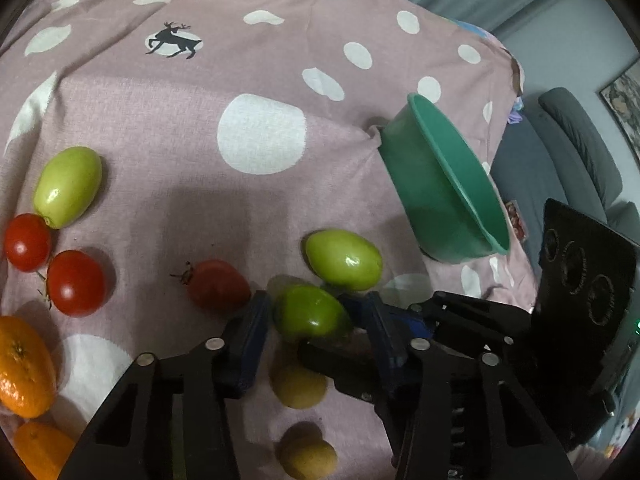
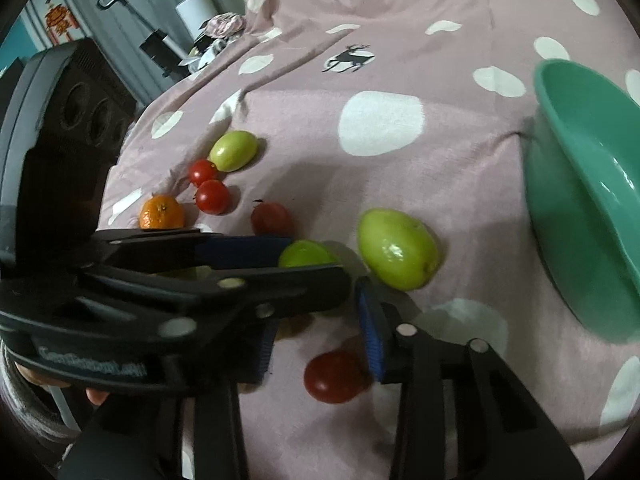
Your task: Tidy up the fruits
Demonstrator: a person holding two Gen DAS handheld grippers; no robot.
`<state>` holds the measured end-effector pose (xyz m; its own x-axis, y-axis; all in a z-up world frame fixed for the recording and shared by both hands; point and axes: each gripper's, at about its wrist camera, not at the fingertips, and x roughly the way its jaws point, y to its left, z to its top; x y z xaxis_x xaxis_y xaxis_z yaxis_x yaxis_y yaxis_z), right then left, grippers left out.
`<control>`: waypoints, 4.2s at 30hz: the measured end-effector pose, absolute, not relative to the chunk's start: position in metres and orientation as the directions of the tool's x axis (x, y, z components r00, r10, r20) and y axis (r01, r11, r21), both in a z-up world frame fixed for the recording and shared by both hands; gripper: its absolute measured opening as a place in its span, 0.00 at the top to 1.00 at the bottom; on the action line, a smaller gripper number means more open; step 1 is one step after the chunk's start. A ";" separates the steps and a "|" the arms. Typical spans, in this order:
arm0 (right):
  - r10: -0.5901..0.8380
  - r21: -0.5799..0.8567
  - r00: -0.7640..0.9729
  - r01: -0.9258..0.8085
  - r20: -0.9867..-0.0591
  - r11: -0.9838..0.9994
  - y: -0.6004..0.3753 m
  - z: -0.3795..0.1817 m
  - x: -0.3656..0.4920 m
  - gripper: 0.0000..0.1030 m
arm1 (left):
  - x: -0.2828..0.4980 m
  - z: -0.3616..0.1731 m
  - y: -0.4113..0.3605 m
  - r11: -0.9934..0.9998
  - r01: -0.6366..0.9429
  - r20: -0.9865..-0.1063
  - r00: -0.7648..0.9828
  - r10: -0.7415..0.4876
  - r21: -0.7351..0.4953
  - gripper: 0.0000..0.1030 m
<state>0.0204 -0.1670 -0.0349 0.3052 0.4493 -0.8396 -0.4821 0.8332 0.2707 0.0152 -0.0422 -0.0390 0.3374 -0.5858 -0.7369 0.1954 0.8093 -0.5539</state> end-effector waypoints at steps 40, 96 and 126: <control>0.261 0.155 0.610 -0.221 -0.748 0.963 -0.333 0.022 0.053 0.64 | 0.076 0.017 -0.225 0.765 0.439 -0.693 0.352 -0.629 -0.472 0.61; 0.498 0.269 0.418 -0.495 -0.760 0.826 -0.227 0.014 -0.038 0.39 | -0.092 0.015 -0.050 0.877 0.442 -0.809 0.438 -0.392 -0.186 0.19; 0.421 0.178 0.237 -0.652 -0.876 0.737 -0.144 -0.039 0.005 0.73 | -0.064 -0.029 -0.058 0.866 0.394 -0.837 0.321 -0.443 -0.307 0.72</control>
<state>0.0052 -0.1445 -0.0393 0.2372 0.4209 -0.8755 -0.6521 0.7370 0.1777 -0.0639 -0.0580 -0.0292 0.3209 -0.4425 -0.8374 0.3939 0.8664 -0.3070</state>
